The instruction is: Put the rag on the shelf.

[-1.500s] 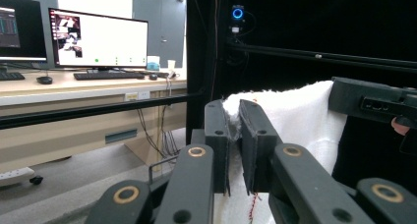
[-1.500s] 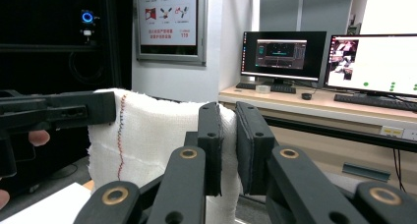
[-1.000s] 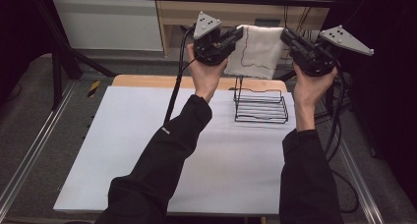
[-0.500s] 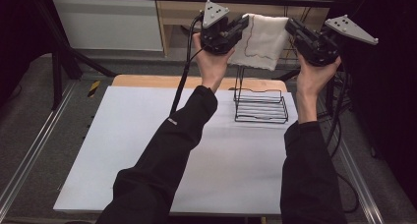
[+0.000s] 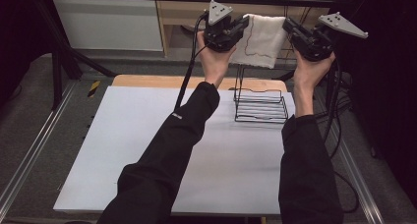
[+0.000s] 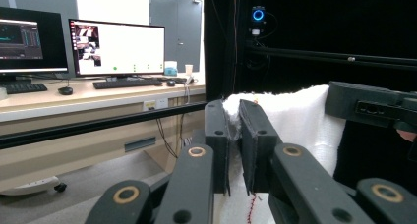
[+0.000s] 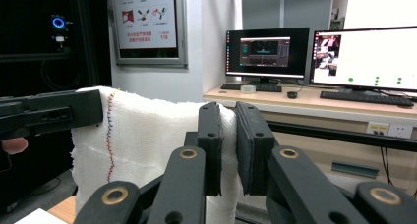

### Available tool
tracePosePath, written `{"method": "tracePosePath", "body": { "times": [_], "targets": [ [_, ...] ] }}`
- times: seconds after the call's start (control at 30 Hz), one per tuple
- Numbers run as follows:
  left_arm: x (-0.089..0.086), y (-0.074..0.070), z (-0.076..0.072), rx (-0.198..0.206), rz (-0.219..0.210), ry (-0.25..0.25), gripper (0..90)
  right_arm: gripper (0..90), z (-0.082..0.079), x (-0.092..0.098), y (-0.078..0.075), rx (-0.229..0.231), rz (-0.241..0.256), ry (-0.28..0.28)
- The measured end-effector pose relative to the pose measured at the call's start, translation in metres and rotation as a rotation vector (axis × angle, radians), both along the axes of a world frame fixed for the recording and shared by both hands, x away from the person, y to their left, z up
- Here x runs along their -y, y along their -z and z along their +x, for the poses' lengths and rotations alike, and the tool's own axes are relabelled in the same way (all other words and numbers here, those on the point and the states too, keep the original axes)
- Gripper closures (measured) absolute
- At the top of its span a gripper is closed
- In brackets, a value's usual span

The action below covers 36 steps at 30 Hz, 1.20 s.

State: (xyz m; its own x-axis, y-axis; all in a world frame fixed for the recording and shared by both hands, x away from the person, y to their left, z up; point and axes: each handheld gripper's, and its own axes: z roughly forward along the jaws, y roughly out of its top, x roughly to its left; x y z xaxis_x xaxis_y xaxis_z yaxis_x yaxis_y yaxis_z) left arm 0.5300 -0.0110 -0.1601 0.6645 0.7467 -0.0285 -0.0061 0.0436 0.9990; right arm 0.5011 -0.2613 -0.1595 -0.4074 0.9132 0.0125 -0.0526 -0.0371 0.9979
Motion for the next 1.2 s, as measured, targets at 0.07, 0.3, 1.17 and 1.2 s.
{"method": "tracePosePath", "body": {
  "times": [0.07,0.3,1.17,1.2],
  "targets": [
    [0.001,0.002,0.002,-0.001,0.005,-0.002,83.0,81.7,0.003,0.000,0.002,-0.006,0.007,0.002],
    [0.005,0.013,0.009,-0.009,0.027,0.002,83.0,81.5,0.012,0.005,0.010,-0.024,-0.004,0.008],
    [0.034,0.036,0.019,-0.068,0.077,0.041,82.9,81.5,0.022,0.031,0.030,-0.083,-0.055,0.051],
    [0.035,0.038,0.019,-0.073,0.083,0.041,82.9,81.5,0.022,0.032,0.031,-0.087,-0.061,0.054]
  ]
}}
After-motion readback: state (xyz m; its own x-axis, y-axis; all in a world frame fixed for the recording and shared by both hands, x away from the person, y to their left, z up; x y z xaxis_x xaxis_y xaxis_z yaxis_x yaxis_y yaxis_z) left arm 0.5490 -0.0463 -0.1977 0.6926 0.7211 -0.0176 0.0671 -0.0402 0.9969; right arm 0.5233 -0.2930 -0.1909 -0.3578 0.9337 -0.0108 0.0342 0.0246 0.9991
